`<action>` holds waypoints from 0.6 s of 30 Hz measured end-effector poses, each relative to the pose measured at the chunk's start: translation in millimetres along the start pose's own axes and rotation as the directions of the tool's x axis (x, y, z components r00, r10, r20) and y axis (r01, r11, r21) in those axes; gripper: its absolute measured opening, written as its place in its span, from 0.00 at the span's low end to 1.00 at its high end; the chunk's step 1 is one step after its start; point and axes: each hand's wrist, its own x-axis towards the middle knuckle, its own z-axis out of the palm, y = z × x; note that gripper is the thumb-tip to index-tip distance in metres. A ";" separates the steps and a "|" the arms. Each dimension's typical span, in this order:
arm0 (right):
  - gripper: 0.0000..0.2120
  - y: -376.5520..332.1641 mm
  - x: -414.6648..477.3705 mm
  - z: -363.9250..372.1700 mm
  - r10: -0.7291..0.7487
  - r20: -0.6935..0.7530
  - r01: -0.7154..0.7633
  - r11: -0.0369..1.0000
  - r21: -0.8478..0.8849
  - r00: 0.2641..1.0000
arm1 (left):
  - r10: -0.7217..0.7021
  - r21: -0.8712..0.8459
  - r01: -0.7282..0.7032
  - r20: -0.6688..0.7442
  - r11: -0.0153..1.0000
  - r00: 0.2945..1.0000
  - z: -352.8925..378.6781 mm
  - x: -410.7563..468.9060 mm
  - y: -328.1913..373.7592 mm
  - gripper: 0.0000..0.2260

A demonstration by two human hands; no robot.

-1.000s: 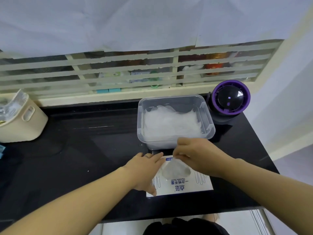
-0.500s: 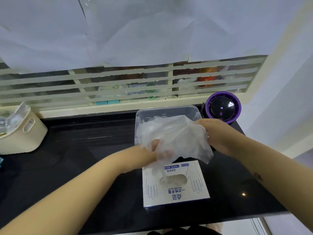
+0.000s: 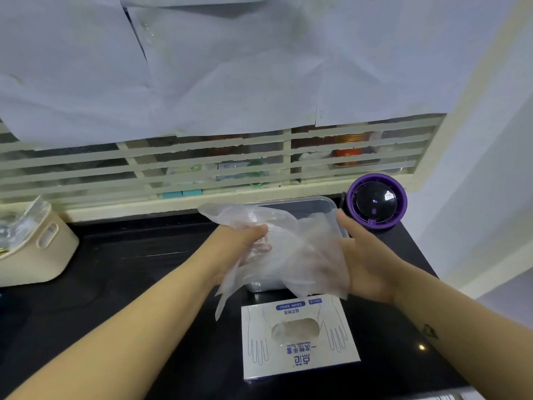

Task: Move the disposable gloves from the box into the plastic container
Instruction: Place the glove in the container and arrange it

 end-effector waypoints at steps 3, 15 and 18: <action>0.34 -8.9 -5.9 -0.5 -0.074 0.044 0.081 0.978 -0.190 0.996 | 0.022 -0.012 -0.023 -0.060 1.000 0.998 -5.4 2.2 4.1 0.06; 0.12 -9.1 7.8 19.9 -0.304 -0.234 0.195 0.897 -0.396 0.924 | 0.488 0.211 -0.443 -0.463 0.871 0.739 -24.4 8.3 4.6 0.27; 0.17 -9.0 7.7 27.7 -0.268 -0.140 0.187 0.886 -0.424 0.953 | 0.661 0.457 -0.595 0.021 0.661 0.750 -8.7 -4.2 13.2 0.34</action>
